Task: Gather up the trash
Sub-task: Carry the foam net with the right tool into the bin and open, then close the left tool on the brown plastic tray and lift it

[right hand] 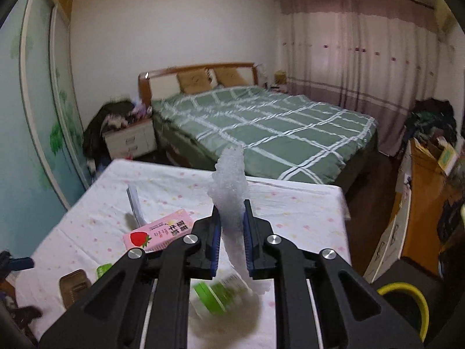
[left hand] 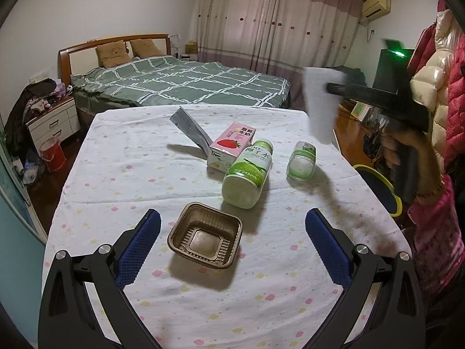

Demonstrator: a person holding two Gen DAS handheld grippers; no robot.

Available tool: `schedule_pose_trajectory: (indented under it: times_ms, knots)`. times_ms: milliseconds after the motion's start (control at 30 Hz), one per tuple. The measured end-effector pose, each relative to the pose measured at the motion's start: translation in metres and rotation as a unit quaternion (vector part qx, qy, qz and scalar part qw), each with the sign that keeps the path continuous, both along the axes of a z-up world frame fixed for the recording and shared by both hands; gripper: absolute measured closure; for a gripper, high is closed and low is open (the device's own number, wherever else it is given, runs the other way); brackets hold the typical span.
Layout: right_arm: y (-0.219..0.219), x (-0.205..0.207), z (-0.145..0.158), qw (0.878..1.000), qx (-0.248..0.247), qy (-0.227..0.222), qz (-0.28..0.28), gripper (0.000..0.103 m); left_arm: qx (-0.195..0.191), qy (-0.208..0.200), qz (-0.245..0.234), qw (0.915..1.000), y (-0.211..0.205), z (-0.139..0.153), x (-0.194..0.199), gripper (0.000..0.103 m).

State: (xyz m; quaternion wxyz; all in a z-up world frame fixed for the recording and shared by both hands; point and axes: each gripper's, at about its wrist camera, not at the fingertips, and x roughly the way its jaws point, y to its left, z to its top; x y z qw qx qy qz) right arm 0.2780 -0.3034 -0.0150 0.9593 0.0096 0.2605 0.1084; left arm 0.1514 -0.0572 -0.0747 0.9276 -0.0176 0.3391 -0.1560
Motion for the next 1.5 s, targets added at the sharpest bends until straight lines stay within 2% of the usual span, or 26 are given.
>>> schedule_pose_trajectory:
  times_ms: [133, 233, 467, 700, 867, 1033, 1100, 1333, 1500]
  knots:
    - [-0.047, -0.036, 0.002, 0.998, 0.019, -0.019, -0.048, 0.090, 0.006, -0.001, -0.001, 1.0000, -0.004, -0.001, -0.001, 0.005]
    - [-0.081, -0.053, -0.007, 0.995, 0.017, -0.016, -0.095, 0.090, 0.008, -0.001, -0.003, 1.0000, -0.005, -0.002, -0.002, 0.005]
    - [-0.161, -0.074, -0.062, 0.979, 0.013, 0.043, -0.200, 0.090, 0.015, 0.002, -0.007, 0.9999, -0.009, -0.005, -0.003, 0.005]
    - [-0.207, -0.079, -0.109, 0.961, 0.010, 0.086, -0.264, 0.089, 0.023, 0.002, -0.011, 0.9997, -0.014, -0.004, -0.003, 0.005]
    - [-0.224, -0.081, -0.123, 0.952, 0.011, 0.096, -0.292, 0.087, 0.026, 0.003, -0.015, 0.9996, -0.017, -0.003, -0.003, 0.005]
    - [-0.237, -0.087, -0.128, 0.948, 0.019, 0.100, -0.303, 0.076, 0.029, 0.004, -0.017, 0.9994, -0.019, -0.004, -0.003, 0.005]
    - [-0.237, -0.088, -0.127, 0.947, 0.020, 0.100, -0.303, 0.071, 0.028, 0.005, -0.018, 0.9994, -0.018, -0.004, -0.003, 0.005]
    - [-0.222, -0.090, -0.122, 0.952, 0.021, 0.097, -0.290, 0.070, 0.029, 0.009, -0.022, 0.9993, -0.016, -0.008, -0.001, 0.005]
    - [-0.212, -0.087, -0.119, 0.956, 0.022, 0.095, -0.277, 0.069, 0.043, 0.014, -0.027, 0.9986, -0.011, -0.014, 0.005, 0.005]
